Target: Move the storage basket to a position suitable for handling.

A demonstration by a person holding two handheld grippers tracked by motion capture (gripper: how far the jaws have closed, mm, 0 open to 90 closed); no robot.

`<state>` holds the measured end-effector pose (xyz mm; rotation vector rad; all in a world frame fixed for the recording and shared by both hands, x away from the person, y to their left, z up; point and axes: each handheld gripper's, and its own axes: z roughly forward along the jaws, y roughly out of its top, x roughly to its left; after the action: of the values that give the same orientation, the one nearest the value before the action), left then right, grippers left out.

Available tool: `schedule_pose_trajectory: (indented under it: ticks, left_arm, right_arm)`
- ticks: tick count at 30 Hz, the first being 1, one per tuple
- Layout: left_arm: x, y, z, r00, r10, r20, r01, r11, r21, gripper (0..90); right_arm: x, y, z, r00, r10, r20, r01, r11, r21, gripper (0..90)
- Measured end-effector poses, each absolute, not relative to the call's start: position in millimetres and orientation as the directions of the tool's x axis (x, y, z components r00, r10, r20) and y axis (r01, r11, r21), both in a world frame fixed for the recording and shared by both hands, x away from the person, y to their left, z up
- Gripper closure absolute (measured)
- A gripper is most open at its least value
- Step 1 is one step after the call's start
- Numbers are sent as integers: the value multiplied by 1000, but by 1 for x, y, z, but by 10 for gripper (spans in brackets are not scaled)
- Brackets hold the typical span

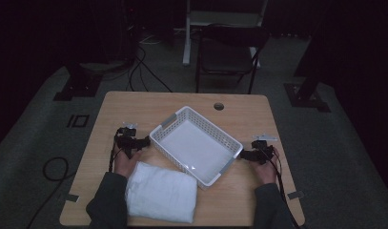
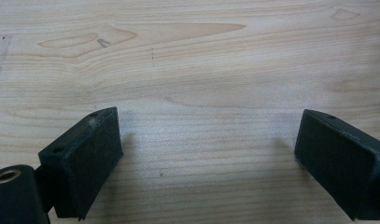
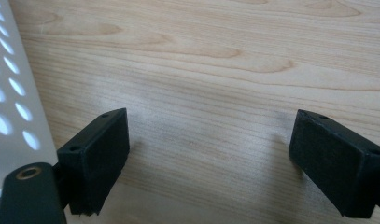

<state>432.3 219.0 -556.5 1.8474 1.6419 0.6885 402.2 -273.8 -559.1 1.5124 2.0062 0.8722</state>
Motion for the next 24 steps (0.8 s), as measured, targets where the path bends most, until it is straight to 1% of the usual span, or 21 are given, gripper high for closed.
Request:
schedule_pose_trajectory:
  ticks: [4, 6, 9, 12, 18, 24]
  left_arm:
    - [432, 219, -556, 114, 994, 8, 702, -86, 707, 68]
    - [432, 219, -556, 113, 994, 8, 702, -86, 707, 68]
    - [432, 219, -556, 113, 994, 8, 702, -86, 707, 68]
    - [432, 219, -556, 114, 994, 8, 702, -86, 707, 68]
    - [432, 219, -556, 114, 993, 8, 702, -86, 707, 68]
    - [432, 219, -556, 113, 994, 8, 702, -86, 707, 68]
  right_arm:
    - [400, -275, -559, -277, 961, 1, 655, 188, 732, 132]
    - [398, -275, -558, -269, 963, 1, 659, 183, 729, 174]
    - [396, -278, -555, -241, 970, 4, 674, 164, 721, 275]
    - [389, -281, -548, -224, 975, 11, 661, 143, 737, 313]
    - [369, -284, -520, -225, 974, 37, 598, 108, 794, 317]
    - [346, -274, -495, -268, 963, 24, 548, 131, 826, 298]
